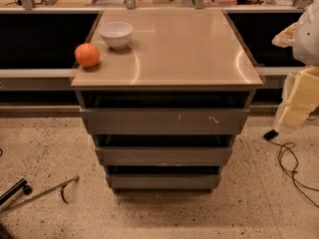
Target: Open bottom drawer
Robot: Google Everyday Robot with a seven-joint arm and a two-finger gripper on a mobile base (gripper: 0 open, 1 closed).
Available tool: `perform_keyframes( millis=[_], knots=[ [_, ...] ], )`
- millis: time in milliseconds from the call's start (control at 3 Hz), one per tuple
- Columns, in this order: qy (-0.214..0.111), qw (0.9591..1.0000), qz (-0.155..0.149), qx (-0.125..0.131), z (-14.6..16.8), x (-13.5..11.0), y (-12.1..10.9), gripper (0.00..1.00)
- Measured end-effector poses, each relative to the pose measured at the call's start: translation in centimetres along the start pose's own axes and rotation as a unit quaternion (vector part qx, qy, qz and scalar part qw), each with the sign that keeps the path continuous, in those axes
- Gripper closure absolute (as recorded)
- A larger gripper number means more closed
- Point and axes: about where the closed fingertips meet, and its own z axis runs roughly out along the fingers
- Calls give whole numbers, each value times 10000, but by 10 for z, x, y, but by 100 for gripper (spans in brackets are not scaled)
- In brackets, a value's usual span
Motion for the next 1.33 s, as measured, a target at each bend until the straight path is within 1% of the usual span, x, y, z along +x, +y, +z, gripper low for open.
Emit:
perform_keyframes(
  millis=[333,667,1000,1333],
  knots=[
    [0,10000,0,0,0,0,0,0],
    [-260,9997,16,33,19,-4,7,0],
    [-992,9942,70,-398,90,-14,43,0],
    [-1519,9834,19,-994,189,-41,84,0]
  ],
)
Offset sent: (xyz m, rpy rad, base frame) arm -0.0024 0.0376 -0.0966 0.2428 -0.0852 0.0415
